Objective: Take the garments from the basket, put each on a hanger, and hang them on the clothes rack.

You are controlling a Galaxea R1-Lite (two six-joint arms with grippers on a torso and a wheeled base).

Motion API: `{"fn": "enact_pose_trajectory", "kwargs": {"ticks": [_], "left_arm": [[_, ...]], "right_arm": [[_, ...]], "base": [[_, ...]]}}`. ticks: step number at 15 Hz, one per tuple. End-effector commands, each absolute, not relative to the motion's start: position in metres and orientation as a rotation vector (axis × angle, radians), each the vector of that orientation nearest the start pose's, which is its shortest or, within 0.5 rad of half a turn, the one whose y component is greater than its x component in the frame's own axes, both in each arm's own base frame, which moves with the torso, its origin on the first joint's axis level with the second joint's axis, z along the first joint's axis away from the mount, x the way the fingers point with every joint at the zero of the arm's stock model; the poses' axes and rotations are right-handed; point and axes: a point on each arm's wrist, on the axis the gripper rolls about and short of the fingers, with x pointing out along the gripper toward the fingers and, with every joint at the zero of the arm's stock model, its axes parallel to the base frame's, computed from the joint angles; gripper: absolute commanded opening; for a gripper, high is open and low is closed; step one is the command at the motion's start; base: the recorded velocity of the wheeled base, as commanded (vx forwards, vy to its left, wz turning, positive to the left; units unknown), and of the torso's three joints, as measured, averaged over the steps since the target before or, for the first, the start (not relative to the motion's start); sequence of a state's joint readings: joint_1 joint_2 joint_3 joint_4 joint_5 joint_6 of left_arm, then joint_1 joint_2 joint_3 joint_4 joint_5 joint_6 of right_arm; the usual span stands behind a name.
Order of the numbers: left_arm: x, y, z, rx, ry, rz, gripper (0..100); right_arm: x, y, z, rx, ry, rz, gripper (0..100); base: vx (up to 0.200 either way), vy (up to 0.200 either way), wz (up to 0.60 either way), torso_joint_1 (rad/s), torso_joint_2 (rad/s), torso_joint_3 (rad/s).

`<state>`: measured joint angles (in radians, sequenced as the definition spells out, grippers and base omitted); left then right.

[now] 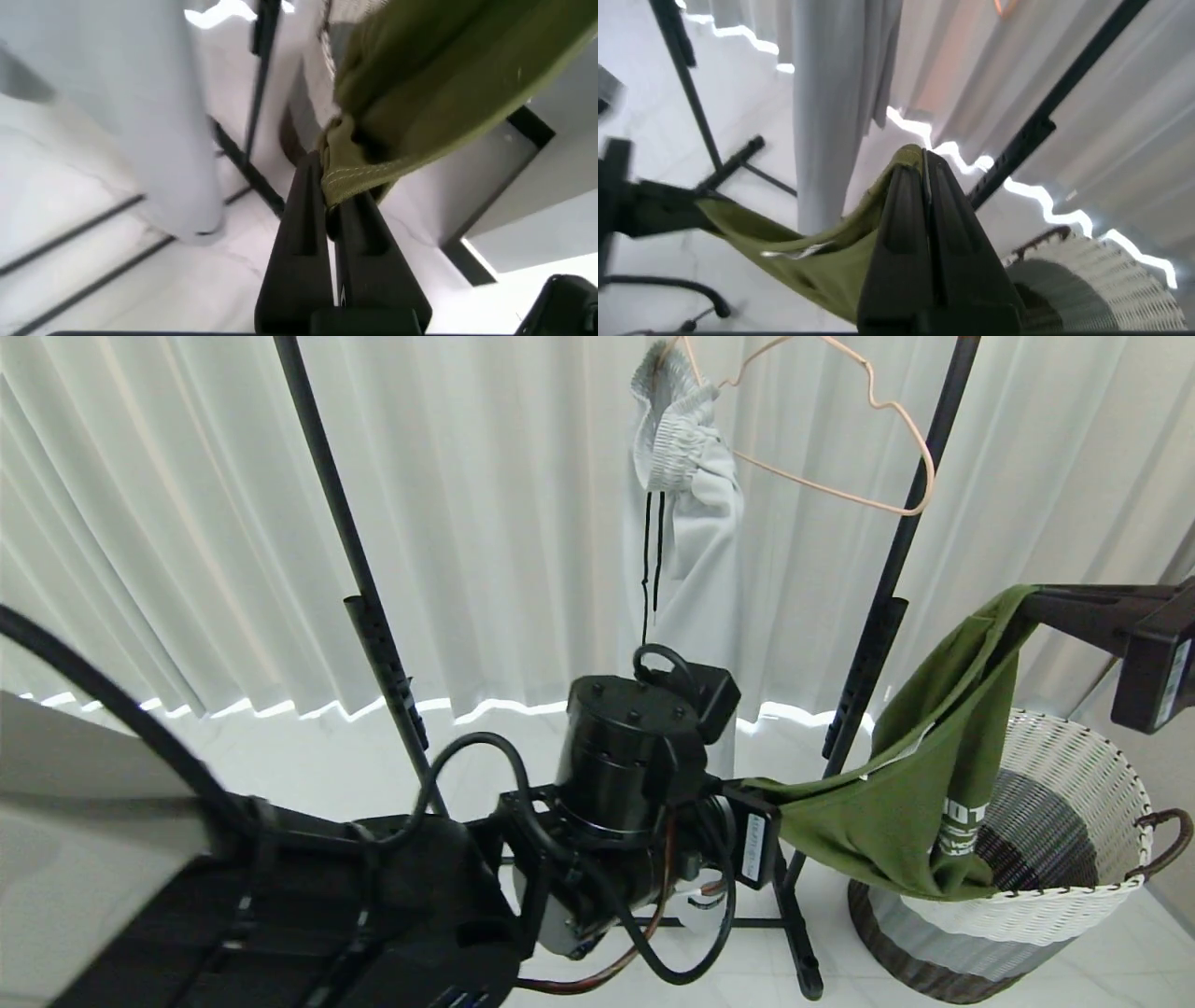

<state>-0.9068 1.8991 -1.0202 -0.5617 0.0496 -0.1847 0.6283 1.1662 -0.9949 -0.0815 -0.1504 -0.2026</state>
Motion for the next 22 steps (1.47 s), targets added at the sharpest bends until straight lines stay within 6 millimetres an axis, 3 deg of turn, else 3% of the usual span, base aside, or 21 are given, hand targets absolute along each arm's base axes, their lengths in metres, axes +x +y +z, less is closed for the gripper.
{"fn": "enact_pose_trajectory", "kwargs": {"ticks": [1, 5, 7, 12, 15, 22], "left_arm": [[0.210, -0.246, 0.213, -0.039, 0.275, -0.793, 0], [0.202, -0.198, 0.261, -0.011, 0.175, -0.721, 0], [0.203, -0.170, 0.294, 0.035, 0.113, -0.648, 0], [0.197, -0.156, 0.359, 0.026, 0.033, -0.628, 0], [0.204, -0.155, 0.373, 0.055, -0.009, -0.608, 0], [0.208, -0.156, 0.376, 0.144, -0.045, -0.602, 0]], "right_arm": [[0.140, 0.098, 0.312, -0.229, 0.022, 0.496, 0], [0.144, 0.103, 0.323, -0.198, -0.068, 0.544, 0], [0.154, 0.110, 0.331, -0.188, -0.096, 0.554, 0], [0.172, 0.124, 0.364, -0.163, -0.172, 0.546, 0], [0.177, 0.128, 0.369, -0.175, -0.184, 0.546, 0], [0.181, 0.131, 0.376, -0.179, -0.196, 0.542, 0]], "base": [[0.000, 0.000, 0.00, 0.000, 0.00, 0.000], [0.000, 0.000, 0.00, 0.000, 0.00, 0.000], [0.000, 0.000, 0.00, 0.000, 0.00, 0.000], [0.000, 0.000, 0.00, 0.000, 0.00, 0.000], [0.000, 0.000, 0.00, 0.000, 0.00, 0.000], [0.000, 0.000, 0.00, 0.000, 0.00, 0.000]]}}
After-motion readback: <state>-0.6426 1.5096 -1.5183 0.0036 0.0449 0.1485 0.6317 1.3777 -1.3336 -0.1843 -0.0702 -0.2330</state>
